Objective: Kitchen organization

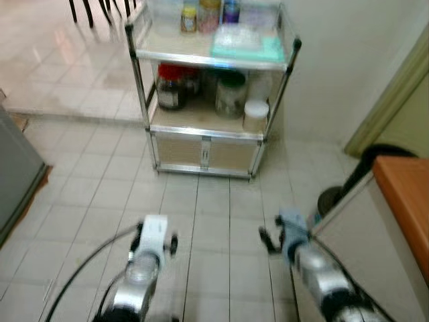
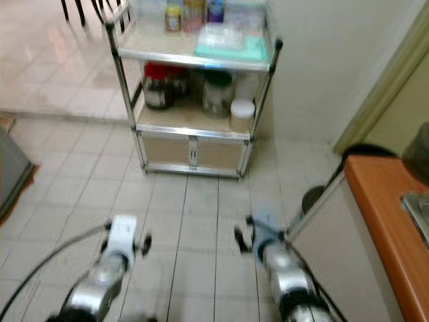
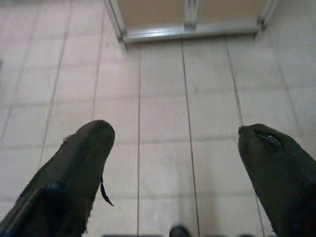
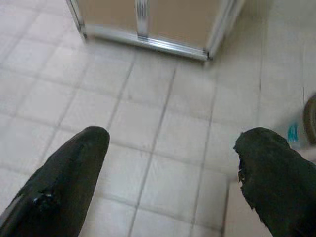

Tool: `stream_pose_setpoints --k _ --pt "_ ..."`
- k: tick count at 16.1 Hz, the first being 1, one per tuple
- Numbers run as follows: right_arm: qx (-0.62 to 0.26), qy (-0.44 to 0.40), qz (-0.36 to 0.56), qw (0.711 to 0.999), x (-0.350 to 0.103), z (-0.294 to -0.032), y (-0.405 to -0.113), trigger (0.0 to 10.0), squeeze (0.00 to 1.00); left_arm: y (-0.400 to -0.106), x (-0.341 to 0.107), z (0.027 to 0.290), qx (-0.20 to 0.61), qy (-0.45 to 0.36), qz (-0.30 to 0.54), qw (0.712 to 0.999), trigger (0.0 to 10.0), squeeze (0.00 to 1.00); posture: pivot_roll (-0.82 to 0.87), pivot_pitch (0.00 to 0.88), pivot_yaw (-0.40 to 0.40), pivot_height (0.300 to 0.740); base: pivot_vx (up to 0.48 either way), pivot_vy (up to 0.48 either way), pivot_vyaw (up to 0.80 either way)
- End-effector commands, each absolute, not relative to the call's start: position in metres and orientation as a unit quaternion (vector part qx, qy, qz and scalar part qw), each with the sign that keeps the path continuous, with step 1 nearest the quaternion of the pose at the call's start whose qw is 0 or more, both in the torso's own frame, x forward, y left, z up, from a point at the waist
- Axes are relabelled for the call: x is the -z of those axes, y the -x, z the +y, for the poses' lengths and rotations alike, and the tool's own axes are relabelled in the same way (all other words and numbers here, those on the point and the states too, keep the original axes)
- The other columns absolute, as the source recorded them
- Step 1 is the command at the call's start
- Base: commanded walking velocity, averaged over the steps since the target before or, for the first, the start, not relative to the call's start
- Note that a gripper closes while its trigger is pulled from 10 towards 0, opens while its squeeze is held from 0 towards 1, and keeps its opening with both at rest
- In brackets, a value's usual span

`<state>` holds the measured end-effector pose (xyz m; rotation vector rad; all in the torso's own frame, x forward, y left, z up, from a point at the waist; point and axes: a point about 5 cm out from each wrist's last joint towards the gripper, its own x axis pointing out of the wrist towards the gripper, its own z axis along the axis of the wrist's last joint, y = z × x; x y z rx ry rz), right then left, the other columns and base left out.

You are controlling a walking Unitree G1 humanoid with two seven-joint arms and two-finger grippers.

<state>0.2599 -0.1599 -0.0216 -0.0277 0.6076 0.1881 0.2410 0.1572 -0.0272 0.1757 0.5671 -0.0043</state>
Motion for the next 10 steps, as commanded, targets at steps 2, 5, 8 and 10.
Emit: stream_pose_setpoints --k 2,5,8,10 --pt "-0.095 0.008 0.25 0.963 0.008 -0.161 -0.259 10.0 0.0 -0.241 0.013 0.16 0.009 -0.08 0.233 0.969 10.0 0.0 -0.09 0.0 0.025 0.74 0.0 0.0 0.0" --pt "-0.076 -0.018 0.165 0.983 -0.025 -0.16 -0.256 10.0 1.0 -0.241 -0.027 0.18 -0.006 -0.049 0.144 0.988 10.0 0.0 -0.05 0.0 0.038 0.74 0.0 0.0 0.0" --pt "-0.089 -0.001 0.124 0.988 -0.047 -0.151 -0.259 10.0 1.0 -0.244 -0.061 0.182 0.002 -0.069 0.098 0.993 10.0 0.0 -0.01 0.0 0.008 0.74 0.0 0.0 -0.27" --pt "-0.1 -0.011 0.086 0.991 -0.068 -0.141 -0.261 10.0 1.0 -0.237 -0.078 0.182 0.0 -0.074 0.082 0.994 10.0 0.0 0.02 0.0 -0.02 0.74 0.0 0.0 -0.8"
